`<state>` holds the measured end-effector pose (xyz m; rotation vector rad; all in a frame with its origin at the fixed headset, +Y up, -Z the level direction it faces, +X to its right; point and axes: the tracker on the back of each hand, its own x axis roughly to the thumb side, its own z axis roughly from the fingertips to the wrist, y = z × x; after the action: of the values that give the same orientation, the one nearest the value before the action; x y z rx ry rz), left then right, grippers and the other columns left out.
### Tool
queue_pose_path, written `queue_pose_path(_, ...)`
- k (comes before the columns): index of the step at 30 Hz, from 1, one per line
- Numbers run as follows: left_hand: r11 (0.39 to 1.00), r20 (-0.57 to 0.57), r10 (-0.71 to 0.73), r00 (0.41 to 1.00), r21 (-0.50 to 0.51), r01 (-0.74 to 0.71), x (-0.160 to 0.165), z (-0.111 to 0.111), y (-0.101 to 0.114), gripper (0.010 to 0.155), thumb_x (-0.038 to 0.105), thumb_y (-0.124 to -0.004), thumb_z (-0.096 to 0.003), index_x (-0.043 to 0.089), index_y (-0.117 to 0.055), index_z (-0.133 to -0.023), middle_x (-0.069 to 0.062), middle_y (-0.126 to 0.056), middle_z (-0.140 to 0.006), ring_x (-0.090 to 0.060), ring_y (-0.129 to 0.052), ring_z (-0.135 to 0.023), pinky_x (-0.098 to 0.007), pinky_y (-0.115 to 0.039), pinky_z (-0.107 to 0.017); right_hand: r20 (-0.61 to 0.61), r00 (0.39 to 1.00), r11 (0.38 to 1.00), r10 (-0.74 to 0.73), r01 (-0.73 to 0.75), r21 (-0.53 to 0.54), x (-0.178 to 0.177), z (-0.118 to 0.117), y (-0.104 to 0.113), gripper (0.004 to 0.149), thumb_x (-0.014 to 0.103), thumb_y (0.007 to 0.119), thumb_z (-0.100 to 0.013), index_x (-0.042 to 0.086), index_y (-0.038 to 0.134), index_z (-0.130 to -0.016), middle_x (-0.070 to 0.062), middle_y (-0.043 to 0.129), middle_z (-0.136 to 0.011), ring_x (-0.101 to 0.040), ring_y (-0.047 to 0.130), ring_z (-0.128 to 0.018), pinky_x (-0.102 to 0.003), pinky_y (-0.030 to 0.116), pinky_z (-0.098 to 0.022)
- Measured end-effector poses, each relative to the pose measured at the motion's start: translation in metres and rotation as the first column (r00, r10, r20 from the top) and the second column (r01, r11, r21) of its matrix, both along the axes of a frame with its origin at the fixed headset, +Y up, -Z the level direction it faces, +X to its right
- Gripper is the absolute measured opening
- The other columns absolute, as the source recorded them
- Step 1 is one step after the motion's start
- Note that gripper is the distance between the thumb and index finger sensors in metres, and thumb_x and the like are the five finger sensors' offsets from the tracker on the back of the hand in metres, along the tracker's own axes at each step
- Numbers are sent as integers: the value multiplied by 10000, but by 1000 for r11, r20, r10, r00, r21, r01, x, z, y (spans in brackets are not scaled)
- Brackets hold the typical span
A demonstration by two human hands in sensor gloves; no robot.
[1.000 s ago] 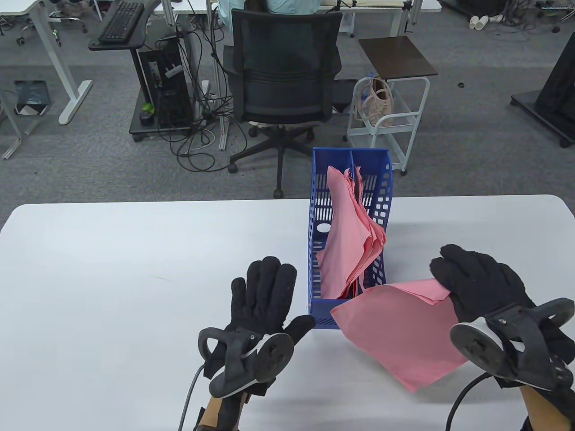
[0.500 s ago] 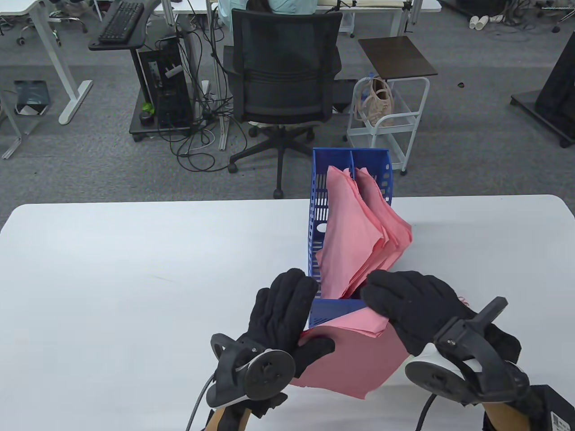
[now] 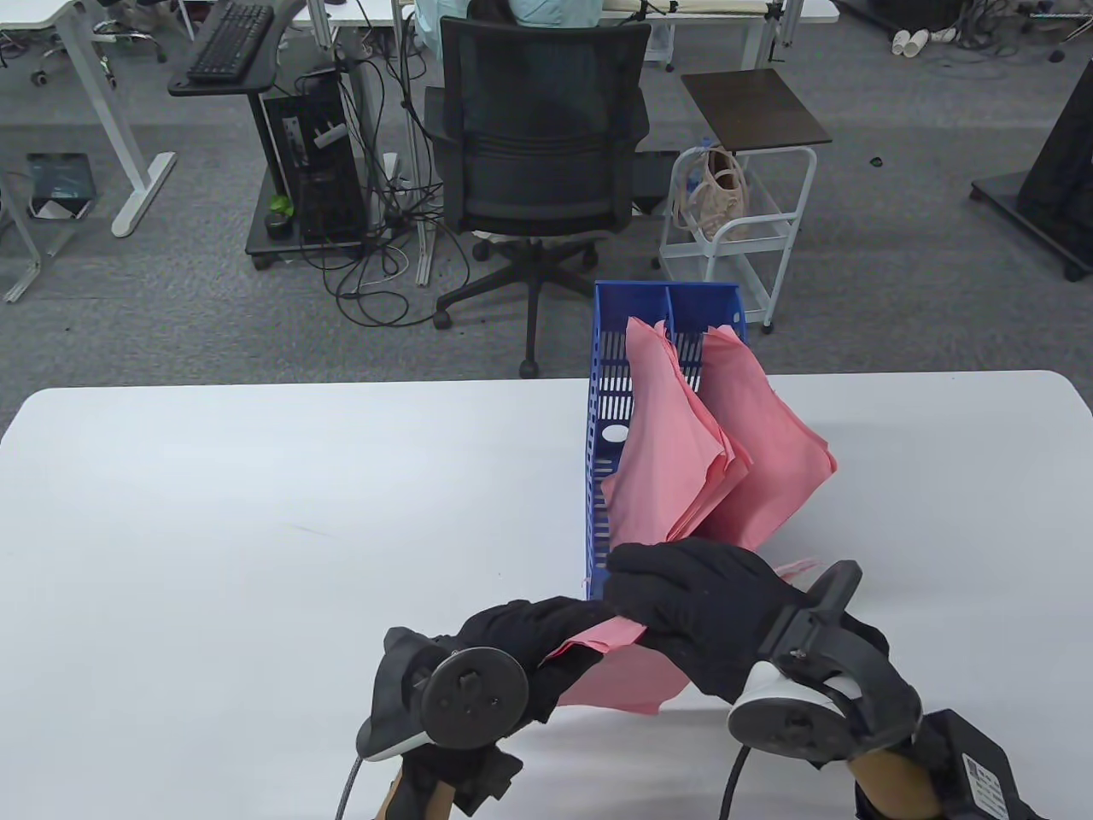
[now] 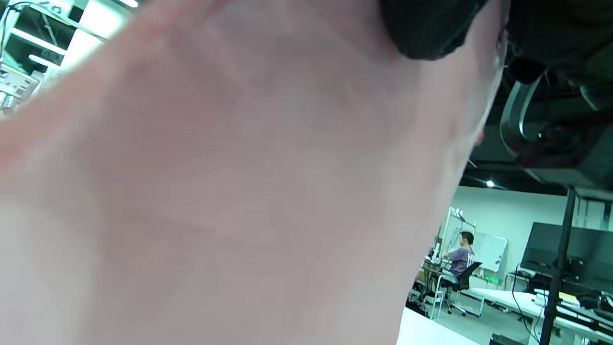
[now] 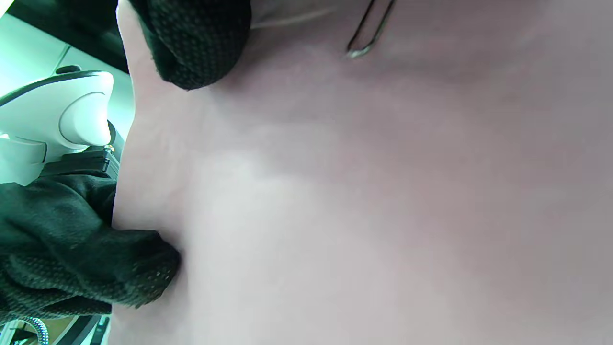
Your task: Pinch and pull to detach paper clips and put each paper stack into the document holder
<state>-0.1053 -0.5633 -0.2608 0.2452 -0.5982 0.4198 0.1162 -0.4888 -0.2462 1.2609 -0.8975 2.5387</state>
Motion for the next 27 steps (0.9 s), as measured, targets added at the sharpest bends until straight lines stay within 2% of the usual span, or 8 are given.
queue_pose_path(7,999,-49,-8,999,31,9,-11,3,4,415,417,-674,-555,317,-830,-926,27,-1011,-796,-173,-1072,-650,-407,-860,-596,61,998,998,-31,34,-56,14,-10,-9,426,398,738,-529,265,722,-934,-72,825,-971,-249,924,-732,-318,794,-555)
queue_pose_path(14,999,-62,-7,998,50,10,-15,6,6,414,423,-678,-551,318,-837,-919,30,-1013,-794,-175,-1070,-655,-409,-858,-600,78,996,994,-49,56,-91,23,-16,-15,376,409,742,-525,273,776,-874,-55,885,-901,-230,959,-661,-298,814,-508)
queue_pose_path(23,998,-41,-53,998,14,53,-11,3,5,412,421,-682,-547,318,-855,-906,37,-1023,-780,-166,-1077,-645,-407,-863,-595,64,998,991,3,5,-134,31,-17,-23,340,401,748,-526,273,814,-834,-39,929,-843,-218,984,-602,-284,827,-469)
queue_pose_path(27,994,-62,-109,992,6,109,-8,2,3,412,426,-681,-544,324,-857,-902,45,-1027,-775,-161,-1082,-639,-407,-867,-592,103,994,989,35,-20,-148,40,-19,-30,340,398,748,-525,272,822,-832,-39,935,-837,-218,987,-596,-283,828,-466)
